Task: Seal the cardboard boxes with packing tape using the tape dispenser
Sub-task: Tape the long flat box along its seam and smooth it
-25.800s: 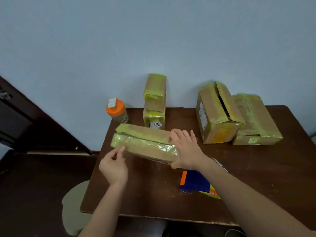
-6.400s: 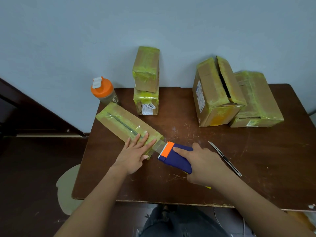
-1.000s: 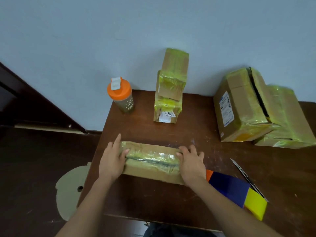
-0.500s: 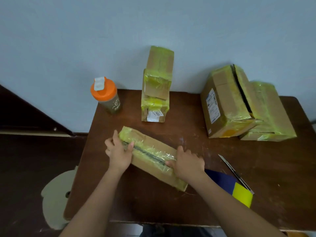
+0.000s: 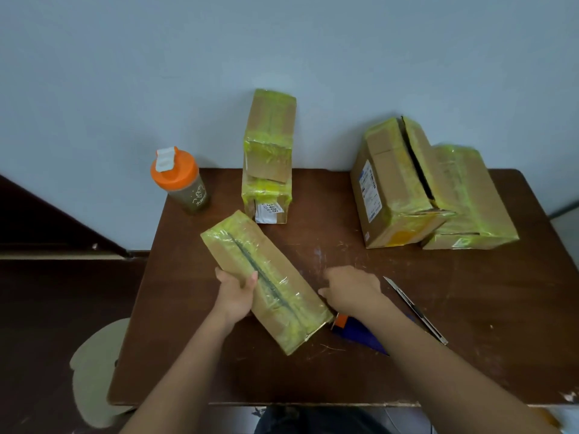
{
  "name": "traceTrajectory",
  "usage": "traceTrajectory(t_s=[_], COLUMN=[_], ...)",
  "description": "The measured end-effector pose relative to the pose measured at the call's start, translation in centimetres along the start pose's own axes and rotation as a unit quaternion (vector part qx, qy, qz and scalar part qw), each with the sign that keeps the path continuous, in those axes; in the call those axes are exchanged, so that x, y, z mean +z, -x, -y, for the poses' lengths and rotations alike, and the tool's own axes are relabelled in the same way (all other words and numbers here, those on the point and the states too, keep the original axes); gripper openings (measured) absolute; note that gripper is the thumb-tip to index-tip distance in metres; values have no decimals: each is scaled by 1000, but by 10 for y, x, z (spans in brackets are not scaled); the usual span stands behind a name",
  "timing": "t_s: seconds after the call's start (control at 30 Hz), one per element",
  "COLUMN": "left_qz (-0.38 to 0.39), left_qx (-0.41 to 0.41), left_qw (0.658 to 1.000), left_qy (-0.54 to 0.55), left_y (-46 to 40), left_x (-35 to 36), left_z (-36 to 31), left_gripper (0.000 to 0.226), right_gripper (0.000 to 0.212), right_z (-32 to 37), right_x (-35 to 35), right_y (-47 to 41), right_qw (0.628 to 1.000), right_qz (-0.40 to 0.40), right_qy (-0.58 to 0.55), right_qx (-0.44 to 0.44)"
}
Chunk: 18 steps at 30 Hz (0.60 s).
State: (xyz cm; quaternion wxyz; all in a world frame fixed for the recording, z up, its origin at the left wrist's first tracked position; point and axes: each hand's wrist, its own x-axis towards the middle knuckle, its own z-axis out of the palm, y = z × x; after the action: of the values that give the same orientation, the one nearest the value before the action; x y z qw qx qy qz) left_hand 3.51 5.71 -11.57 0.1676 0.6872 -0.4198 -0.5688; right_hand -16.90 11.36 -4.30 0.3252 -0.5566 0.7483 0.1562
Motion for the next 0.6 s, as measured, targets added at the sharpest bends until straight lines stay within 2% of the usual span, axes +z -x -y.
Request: traceTrajectory(t_s=[0.07,0.17,0.27,0.37,0.47,0.53,0.6], left_qz=[-17,-37,-39,-49,-37,-21,-9], left_qx=[1,-1,-2,4,-1,13,29], left_qw=[999,997,996,994,992,991,993], left_qy=[-37,-74,-85,-101,-124,-129,-116], left_y=[4,10,19,29,45,56,68], left_x=[0,2,3,5,10,15,21], left_z=[1,3,3,4,4,8,16], left_gripper=[87,77,76,78,88,96,104], right_gripper=[55,94,111,110,110,99,82], right_z=[-13,-31,-39,-42,-48,-57,-66], right_x=[-5,0,13,27,37,41,44], right_y=[9,22,30,34,38,41,45], right_qw=[999,989,981,977,977,982,984], right_qz=[18,85,123,115,107,83,28], right_qy=[45,101,140,166,169,166,173], right_qx=[23,60,60,65,70,41,-20])
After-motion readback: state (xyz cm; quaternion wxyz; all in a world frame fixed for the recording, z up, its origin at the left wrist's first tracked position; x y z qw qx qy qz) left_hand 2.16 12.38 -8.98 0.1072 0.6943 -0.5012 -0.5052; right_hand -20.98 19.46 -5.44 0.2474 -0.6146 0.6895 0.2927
